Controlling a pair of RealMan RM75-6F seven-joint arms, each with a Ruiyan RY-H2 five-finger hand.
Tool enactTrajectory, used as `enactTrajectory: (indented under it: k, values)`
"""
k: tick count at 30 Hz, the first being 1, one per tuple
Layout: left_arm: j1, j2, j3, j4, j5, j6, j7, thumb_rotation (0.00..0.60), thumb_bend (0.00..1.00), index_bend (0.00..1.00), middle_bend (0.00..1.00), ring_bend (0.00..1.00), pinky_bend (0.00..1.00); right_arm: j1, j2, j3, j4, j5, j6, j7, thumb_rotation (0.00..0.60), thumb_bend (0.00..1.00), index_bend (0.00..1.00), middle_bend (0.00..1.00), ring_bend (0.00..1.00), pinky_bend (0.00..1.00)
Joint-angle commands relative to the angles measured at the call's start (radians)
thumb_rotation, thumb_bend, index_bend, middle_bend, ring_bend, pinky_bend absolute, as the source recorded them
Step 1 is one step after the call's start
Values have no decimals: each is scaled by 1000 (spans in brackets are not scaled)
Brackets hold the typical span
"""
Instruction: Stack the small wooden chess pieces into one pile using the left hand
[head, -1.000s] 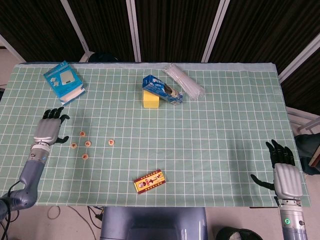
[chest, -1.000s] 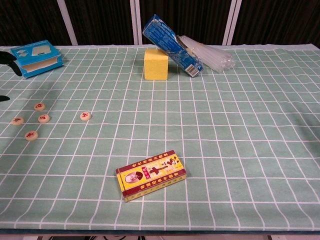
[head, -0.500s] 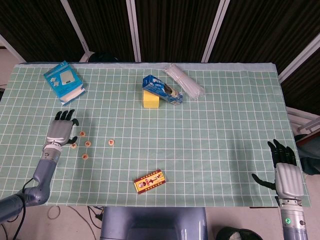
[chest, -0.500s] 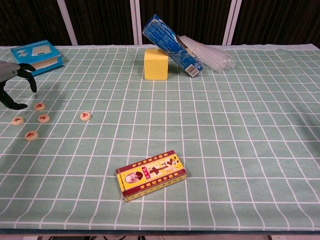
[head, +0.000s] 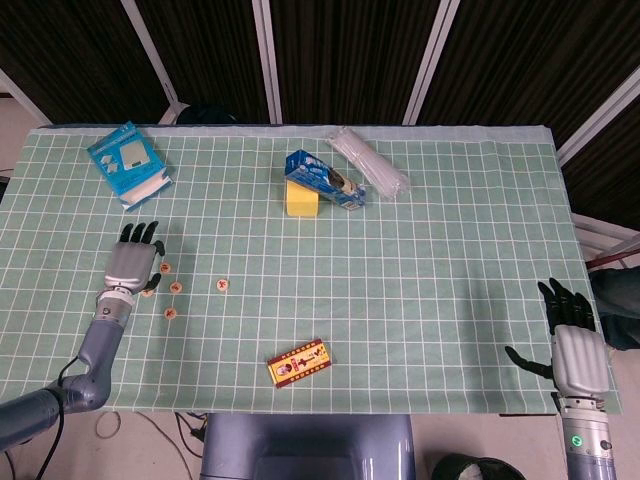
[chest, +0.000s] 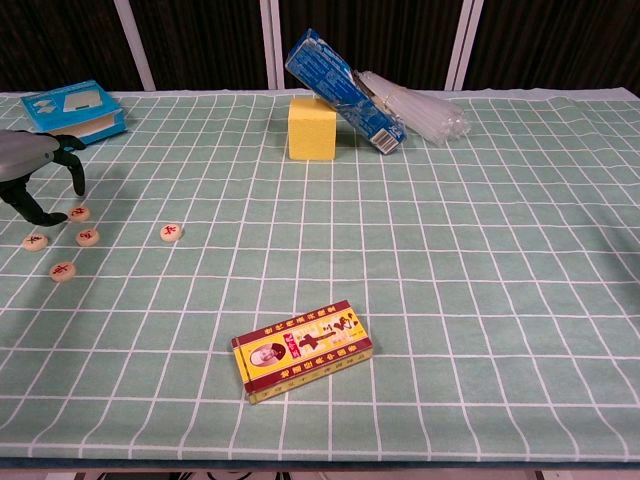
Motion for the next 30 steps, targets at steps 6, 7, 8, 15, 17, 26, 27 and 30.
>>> enactTrajectory:
  k: [6, 7, 8, 15, 17, 26, 27, 30]
  values:
    - [-9, -25, 11, 19, -6, 4, 32, 600, 318, 437, 0, 0, 0, 0, 0, 1, -1, 2, 1, -1, 600, 233, 61, 13, 87, 0]
    - [-10, -29, 13, 25, -8, 4, 39, 600, 318, 437, 0, 0, 0, 0, 0, 2, -1, 3, 1, -1, 600, 233, 61, 13, 87, 0]
    - [-11, -33, 13, 29, -11, 4, 44, 600, 318, 437, 0, 0, 0, 0, -1, 2, -1, 4, 2, -1, 600, 233, 61, 13, 87, 0]
    - [-15, -46, 13, 45, -14, 11, 57, 600, 318, 437, 0, 0, 0, 1, -2, 3, -1, 9, -2, -2, 600, 233, 61, 13, 87, 0]
    - [-17, -49, 14, 49, -15, 10, 63, 600, 318, 438, 0, 0, 0, 1, -2, 4, -1, 10, -2, -2, 600, 233, 61, 13, 87, 0]
    - [-24, -58, 15, 53, -23, 6, 84, 600, 336, 456, 0, 0, 0, 0, -3, 6, -3, 16, 0, -3, 600, 232, 61, 13, 87, 0]
    - [-25, -59, 14, 53, -24, 6, 84, 600, 336, 458, 0, 0, 0, 0, -3, 6, -3, 16, -1, -3, 600, 233, 61, 13, 87, 0]
    - [-27, -60, 13, 52, -23, 8, 87, 600, 336, 461, 0, 0, 0, 1, -3, 7, -4, 19, -3, -3, 600, 233, 61, 13, 87, 0]
